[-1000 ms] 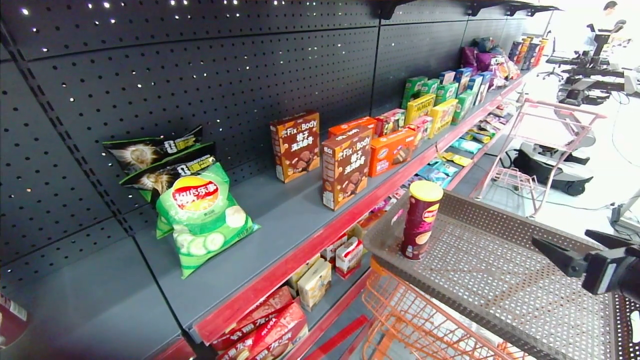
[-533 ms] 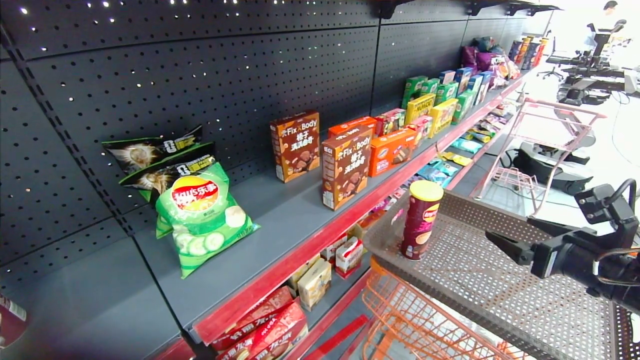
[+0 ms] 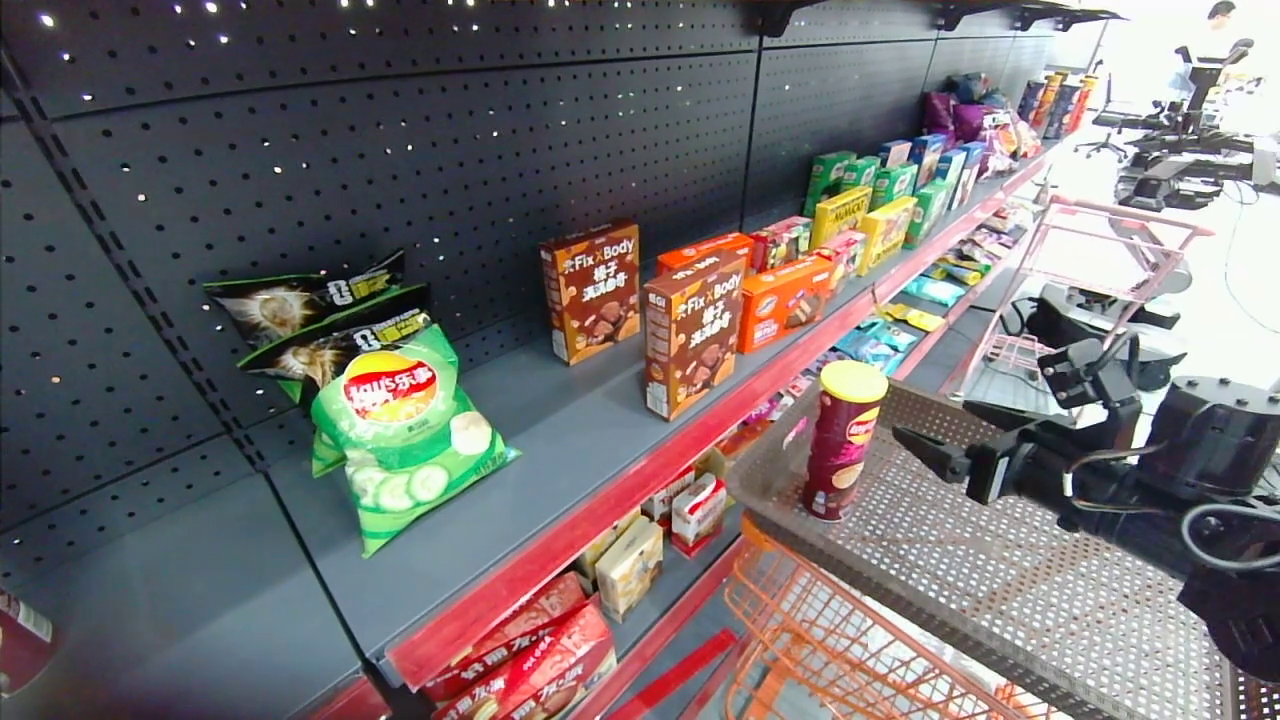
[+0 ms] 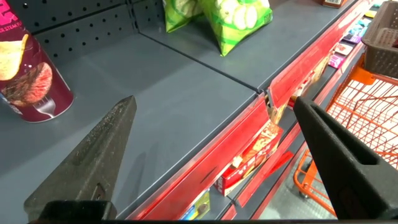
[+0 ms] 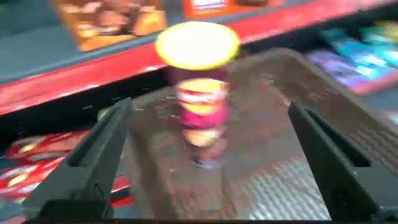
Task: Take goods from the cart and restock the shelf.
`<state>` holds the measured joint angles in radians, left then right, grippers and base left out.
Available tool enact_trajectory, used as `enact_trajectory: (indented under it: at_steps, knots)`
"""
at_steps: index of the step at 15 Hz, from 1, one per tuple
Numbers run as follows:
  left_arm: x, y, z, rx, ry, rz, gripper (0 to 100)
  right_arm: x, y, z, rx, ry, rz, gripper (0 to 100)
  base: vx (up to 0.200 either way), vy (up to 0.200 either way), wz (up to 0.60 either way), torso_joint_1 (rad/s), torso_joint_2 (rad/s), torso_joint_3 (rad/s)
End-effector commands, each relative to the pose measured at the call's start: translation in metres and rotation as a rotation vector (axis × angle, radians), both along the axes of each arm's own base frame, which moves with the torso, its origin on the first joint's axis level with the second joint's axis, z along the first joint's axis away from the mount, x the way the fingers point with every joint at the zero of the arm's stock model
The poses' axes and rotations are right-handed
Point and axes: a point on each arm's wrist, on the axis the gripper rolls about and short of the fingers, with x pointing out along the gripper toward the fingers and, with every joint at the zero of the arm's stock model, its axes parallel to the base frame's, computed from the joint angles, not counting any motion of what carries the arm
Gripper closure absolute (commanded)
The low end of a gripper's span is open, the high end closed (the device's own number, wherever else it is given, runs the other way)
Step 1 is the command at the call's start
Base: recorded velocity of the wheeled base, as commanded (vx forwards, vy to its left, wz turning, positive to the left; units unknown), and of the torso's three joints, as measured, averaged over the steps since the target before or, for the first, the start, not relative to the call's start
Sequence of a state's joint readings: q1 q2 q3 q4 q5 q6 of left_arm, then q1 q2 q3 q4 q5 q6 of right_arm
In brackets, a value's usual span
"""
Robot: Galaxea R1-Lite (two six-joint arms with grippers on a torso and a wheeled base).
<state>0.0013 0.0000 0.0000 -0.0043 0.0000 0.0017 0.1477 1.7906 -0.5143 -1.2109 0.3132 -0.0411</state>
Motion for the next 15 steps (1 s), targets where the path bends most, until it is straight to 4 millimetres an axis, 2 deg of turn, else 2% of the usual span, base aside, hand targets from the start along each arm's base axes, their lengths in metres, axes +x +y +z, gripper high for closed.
enact_trajectory:
  at_steps: [1, 10, 15]
  knots:
    - [0.0, 0.0, 0.0, 0.0, 0.0, 0.0, 0, 0.013, 0.009, -0.013, -0.004, 0.03, 0.05, 0, 0.0, 0.0, 0.0, 0.0, 0.0, 0.0]
    - [0.0, 0.0, 0.0, 0.0, 0.0, 0.0, 0, 0.048, 0.02, -0.044, -0.004, 0.023, 0.07, 0, 0.0, 0.0, 0.0, 0.0, 0.0, 0.0]
    - [0.0, 0.0, 0.0, 0.0, 0.0, 0.0, 0, 0.079, 0.023, -0.055, 0.012, 0.008, 0.057, 0, 0.0, 0.0, 0.0, 0.0, 0.0, 0.0]
